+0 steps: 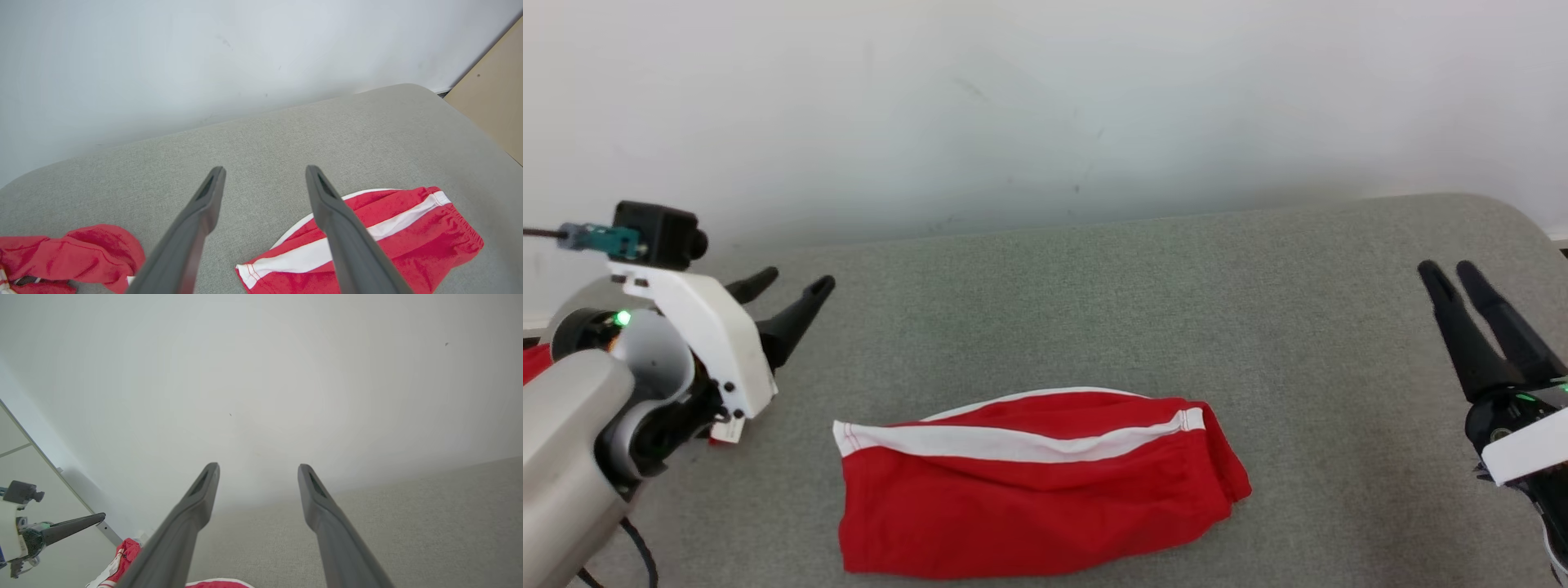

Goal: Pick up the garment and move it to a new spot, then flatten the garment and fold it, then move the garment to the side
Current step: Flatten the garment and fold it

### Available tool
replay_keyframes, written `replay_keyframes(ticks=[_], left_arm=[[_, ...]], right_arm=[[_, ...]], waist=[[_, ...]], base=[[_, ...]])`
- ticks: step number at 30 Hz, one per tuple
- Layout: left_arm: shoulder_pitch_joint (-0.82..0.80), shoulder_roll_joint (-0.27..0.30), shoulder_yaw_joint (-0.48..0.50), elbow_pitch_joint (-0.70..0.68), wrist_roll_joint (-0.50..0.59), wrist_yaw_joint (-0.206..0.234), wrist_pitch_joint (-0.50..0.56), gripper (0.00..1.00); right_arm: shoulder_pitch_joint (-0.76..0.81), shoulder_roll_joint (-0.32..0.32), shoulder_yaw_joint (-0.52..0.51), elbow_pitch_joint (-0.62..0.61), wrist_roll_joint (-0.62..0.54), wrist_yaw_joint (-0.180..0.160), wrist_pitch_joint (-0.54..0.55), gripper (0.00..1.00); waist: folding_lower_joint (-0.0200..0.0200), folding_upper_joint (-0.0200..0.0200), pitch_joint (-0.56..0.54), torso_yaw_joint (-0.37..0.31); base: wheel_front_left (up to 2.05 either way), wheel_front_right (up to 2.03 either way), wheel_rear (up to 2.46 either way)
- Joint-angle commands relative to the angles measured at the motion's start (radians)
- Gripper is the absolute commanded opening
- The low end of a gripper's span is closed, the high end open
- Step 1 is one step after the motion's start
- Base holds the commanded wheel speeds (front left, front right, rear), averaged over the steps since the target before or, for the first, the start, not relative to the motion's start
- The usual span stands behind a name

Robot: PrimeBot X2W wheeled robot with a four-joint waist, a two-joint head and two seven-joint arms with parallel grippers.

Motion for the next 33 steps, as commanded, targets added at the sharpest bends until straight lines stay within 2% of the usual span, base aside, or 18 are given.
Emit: replay_keyframes(ticks=[1,5,7,8,11,15,19,25,30,33], left_arm=[[0.044,0.016,0.024,-0.022,0.028,0.028,-0.089,1.00],[0.126,0.032,0.059,-0.073,0.060,0.096,-0.263,1.00],[0.183,0.027,0.093,-0.100,0.037,0.124,-0.356,1.00],[0.183,0.027,0.093,-0.100,0.037,0.124,-0.356,1.00],[0.267,0.034,0.122,-0.136,0.048,0.162,-0.460,1.00],[0.382,0.002,0.175,-0.183,0.094,0.203,-0.500,1.00],[0.520,-0.095,0.333,-0.243,0.207,0.234,-0.500,1.00],[0.717,-0.239,0.509,-0.301,0.489,0.250,-0.501,1.00],[0.837,-0.374,0.622,-0.337,0.663,0.199,-0.501,1.00],[0.890,-0.468,0.694,-0.351,0.729,0.149,-0.501,1.00]], right_arm=[[0.008,-0.001,-0.021,0.013,-0.042,-0.002,-0.058,1.00],[0.041,0.013,-0.057,0.033,-0.131,-0.002,-0.153,1.00],[0.064,0.029,-0.068,0.038,-0.168,-0.002,-0.186,1.00],[0.064,0.029,-0.068,0.038,-0.168,-0.002,-0.186,1.00],[0.102,0.052,-0.091,0.046,-0.224,-0.002,-0.228,1.00],[0.164,0.092,-0.097,0.064,-0.303,-0.002,-0.253,1.00],[0.227,0.146,-0.112,0.088,-0.367,-0.002,-0.272,1.00],[0.304,0.217,-0.159,0.102,-0.465,-0.002,-0.292,1.00],[0.376,0.291,-0.192,0.083,-0.590,-0.002,-0.297,1.00],[0.397,0.335,-0.208,0.065,-0.675,-0.002,-0.297,1.00]], waist=[[0.0001,-0.0001,-0.009,0.006],[0.0001,-0.0001,-0.019,0.014],[0.0001,-0.0001,-0.023,0.018],[0.0001,-0.0001,-0.023,0.018],[0.0001,-0.0001,-0.025,0.024],[0.0001,-0.0001,-0.028,0.036],[0.0001,-0.0001,-0.027,0.052],[0.0001,-0.0001,-0.030,0.078],[0.0001,-0.0001,-0.031,0.100],[0.0001,-0.0001,-0.033,0.110]], base=[[0.00,0.00,0.00],[0.00,0.00,0.00],[0.00,0.00,0.00],[0.00,0.00,0.00],[0.00,0.00,0.00],[0.00,0.00,0.00],[0.00,0.00,0.00],[0.00,0.00,0.00],[0.00,0.00,0.00],[0.00,0.00,0.00]])
